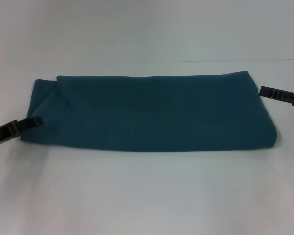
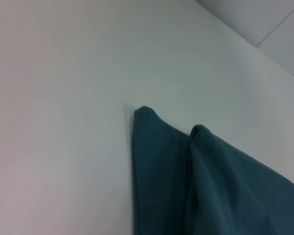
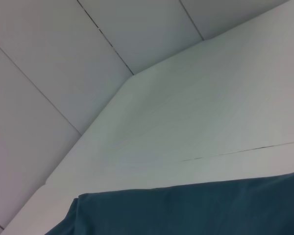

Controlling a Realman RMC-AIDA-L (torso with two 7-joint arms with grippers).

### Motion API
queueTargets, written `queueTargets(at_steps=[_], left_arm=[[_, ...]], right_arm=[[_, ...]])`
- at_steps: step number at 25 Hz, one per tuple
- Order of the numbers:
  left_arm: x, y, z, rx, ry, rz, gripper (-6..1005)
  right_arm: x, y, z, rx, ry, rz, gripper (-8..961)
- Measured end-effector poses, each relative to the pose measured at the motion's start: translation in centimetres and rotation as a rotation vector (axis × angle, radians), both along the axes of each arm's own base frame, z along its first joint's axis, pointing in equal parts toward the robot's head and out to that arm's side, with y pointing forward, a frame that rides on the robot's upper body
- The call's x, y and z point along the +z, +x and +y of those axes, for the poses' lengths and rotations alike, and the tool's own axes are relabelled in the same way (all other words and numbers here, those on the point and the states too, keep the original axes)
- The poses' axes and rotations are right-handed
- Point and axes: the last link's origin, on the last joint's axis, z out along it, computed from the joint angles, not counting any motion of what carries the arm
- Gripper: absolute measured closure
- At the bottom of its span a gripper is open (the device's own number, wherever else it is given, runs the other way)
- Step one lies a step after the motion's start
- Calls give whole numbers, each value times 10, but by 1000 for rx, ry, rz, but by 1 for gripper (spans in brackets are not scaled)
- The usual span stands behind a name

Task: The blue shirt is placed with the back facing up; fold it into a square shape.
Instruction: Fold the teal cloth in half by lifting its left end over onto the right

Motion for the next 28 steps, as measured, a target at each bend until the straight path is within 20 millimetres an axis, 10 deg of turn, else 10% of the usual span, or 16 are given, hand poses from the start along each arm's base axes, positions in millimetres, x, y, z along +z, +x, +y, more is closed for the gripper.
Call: queueTargets(at_steps=[28], left_arm=[[3,-7,-17,1,-95,24,126]], right_arm=[[0,0,-1,-7,-9,6,174]])
